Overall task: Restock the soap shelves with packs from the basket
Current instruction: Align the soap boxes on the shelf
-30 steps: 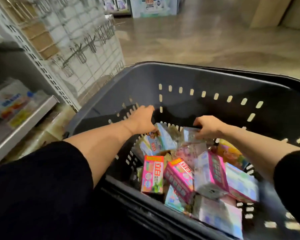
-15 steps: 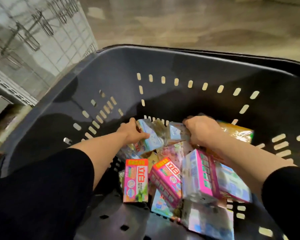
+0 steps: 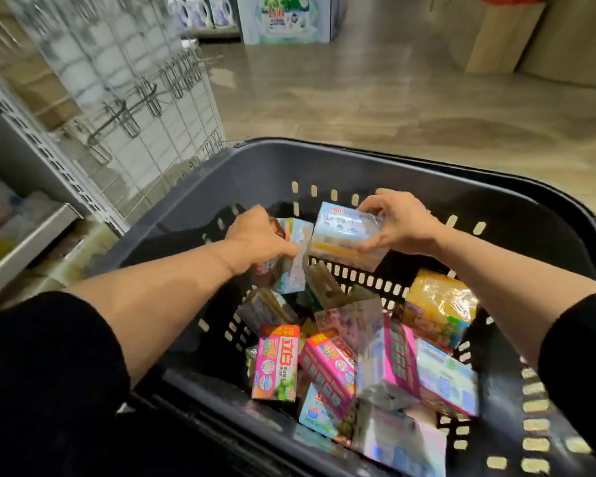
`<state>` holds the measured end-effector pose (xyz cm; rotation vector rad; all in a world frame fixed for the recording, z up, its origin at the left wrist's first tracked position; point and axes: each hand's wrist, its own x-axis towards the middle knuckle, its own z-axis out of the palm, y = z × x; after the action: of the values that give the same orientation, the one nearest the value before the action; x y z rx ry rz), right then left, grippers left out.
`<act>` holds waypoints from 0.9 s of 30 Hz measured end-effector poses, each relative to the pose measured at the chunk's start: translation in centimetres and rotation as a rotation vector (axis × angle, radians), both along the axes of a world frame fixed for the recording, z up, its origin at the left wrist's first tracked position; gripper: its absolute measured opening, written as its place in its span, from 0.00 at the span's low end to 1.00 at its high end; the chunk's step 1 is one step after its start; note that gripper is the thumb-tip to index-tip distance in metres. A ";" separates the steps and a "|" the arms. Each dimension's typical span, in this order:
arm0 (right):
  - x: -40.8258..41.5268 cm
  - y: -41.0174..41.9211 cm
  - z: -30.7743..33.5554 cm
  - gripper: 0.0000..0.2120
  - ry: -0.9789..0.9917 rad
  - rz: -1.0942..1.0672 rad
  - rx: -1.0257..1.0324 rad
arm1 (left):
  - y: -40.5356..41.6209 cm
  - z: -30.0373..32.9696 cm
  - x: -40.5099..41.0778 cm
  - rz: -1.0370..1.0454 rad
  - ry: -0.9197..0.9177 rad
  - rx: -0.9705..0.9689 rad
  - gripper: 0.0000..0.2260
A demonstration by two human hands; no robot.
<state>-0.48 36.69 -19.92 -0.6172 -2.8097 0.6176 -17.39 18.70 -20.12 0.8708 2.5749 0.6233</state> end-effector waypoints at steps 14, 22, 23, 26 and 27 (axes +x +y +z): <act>-2.7 -13.0 11.6 0.11 0.408 0.114 -0.843 | -18.2 15.2 0.8 0.188 0.118 0.635 0.18; -8.8 -27.1 12.3 0.23 0.548 0.502 -0.513 | -35.5 12.6 1.3 0.525 0.248 0.665 0.30; -9.6 -29.0 12.1 0.24 0.556 0.549 -0.452 | -37.7 11.9 1.4 0.575 0.259 0.675 0.30; -11.6 -35.0 10.6 0.22 0.578 0.698 -0.301 | -43.9 10.3 2.5 0.718 0.301 0.691 0.25; -12.3 -36.8 10.0 0.21 0.600 0.742 -0.225 | -45.7 9.8 2.9 0.767 0.315 0.681 0.22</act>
<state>-12.76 -0.14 -9.91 0.5509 -2.3281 1.0343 -14.51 -27.02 -10.36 0.0779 2.9893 1.7690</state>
